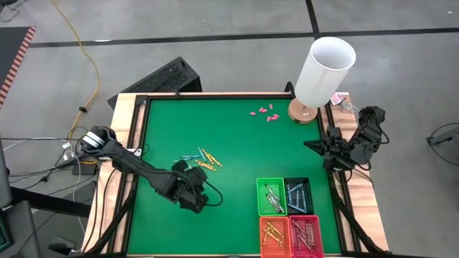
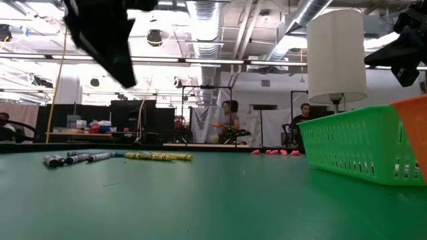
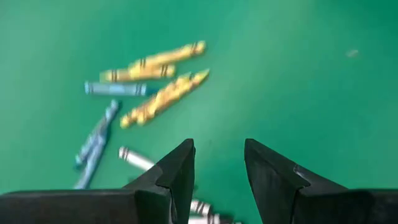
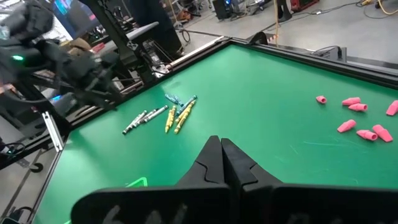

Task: Sort crayons
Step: Put the black crayon into the green bin

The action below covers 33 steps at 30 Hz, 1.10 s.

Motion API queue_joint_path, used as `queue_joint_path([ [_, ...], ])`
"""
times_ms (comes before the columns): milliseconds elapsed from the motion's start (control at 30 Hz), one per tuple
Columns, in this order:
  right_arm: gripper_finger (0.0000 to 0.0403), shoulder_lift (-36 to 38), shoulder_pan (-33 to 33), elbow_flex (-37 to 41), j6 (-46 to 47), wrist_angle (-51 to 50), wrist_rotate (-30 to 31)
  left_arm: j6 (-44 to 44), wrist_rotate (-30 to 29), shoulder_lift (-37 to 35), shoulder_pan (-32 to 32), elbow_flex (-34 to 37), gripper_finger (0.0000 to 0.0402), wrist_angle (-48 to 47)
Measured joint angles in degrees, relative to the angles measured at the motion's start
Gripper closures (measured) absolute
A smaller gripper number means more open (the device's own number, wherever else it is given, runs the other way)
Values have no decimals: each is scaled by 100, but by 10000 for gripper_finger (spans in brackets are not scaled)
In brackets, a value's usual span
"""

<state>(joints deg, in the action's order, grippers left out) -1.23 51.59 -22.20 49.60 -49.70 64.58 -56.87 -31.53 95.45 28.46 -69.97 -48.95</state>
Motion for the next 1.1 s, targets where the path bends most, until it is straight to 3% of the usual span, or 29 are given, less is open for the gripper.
queue_joint_path([
  [133,403,1,0,-2,0,0,0,-222,541,-348,-58,680,272,431],
  [333,403,0,0,-2,0,1,2,-208,575,-700,-121,1496,272,1362],
  [500,403,1,0,-1,0,-2,2,-783,821,-707,-414,1880,272,1666],
  [667,403,2,0,-2,0,1,4,-1716,942,-707,-700,1931,272,1434],
  [1100,403,0,0,-2,-2,1,4,-1966,929,-615,-1066,1927,272,1180],
])
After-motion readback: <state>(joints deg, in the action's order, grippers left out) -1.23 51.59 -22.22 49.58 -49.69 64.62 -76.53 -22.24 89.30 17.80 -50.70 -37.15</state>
